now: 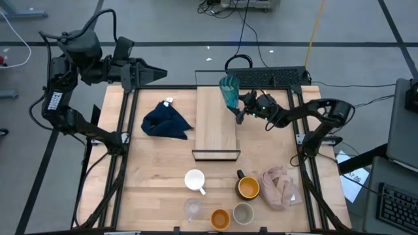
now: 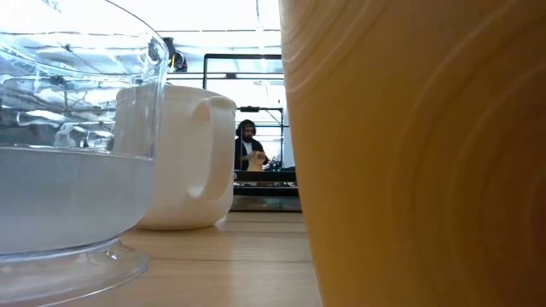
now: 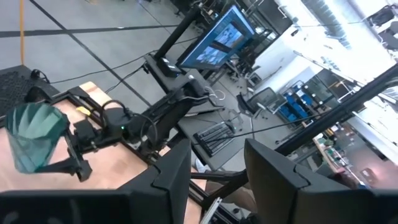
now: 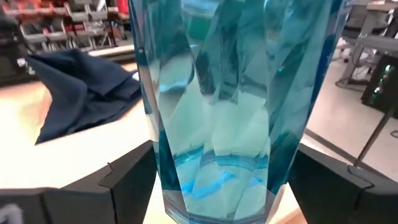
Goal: Stack small to large cups/mugs on shelf
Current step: Put the blue cup on the shelf
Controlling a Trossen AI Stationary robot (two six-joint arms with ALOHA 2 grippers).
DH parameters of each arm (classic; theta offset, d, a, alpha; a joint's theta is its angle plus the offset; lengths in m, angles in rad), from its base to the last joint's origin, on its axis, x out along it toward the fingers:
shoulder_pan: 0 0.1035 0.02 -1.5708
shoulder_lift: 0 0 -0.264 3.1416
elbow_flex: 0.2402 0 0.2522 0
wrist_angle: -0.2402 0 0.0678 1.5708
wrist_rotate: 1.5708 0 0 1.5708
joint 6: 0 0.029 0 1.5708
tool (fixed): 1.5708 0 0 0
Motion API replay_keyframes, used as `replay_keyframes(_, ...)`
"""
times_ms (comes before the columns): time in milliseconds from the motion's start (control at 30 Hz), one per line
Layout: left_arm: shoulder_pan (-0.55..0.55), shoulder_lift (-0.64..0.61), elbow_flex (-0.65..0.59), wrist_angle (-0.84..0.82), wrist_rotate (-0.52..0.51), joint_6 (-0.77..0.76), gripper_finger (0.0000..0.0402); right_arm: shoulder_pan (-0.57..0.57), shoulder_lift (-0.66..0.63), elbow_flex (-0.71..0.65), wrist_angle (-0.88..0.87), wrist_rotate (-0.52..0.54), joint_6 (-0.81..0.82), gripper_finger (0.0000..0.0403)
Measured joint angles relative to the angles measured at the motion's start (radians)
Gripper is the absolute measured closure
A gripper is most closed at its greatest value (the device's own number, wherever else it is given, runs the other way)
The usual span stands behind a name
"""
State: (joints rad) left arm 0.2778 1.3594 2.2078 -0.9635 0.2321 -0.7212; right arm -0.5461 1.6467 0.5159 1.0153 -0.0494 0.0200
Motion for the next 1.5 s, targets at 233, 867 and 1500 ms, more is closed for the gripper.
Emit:
replay_keyframes(233, -0.017, 0.0, 0.0, -0.002, -0.018, -0.001, 0.0252, -0.024, 0.056, 0.003, 0.025, -0.004, 0.019, 0.0099)
replay_keyframes(867, -0.071, 0.0, 0.0, -0.004, -0.04, -0.03, 0.0252, -0.035, 0.169, 0.118, 0.007, -0.032, 0.076, 0.0099)
replay_keyframes(1500, -0.091, 0.0, 0.0, -0.004, -0.05, -0.041, 0.0252, -0.062, 0.168, 0.116, -0.078, -0.035, 0.039, 0.0099)
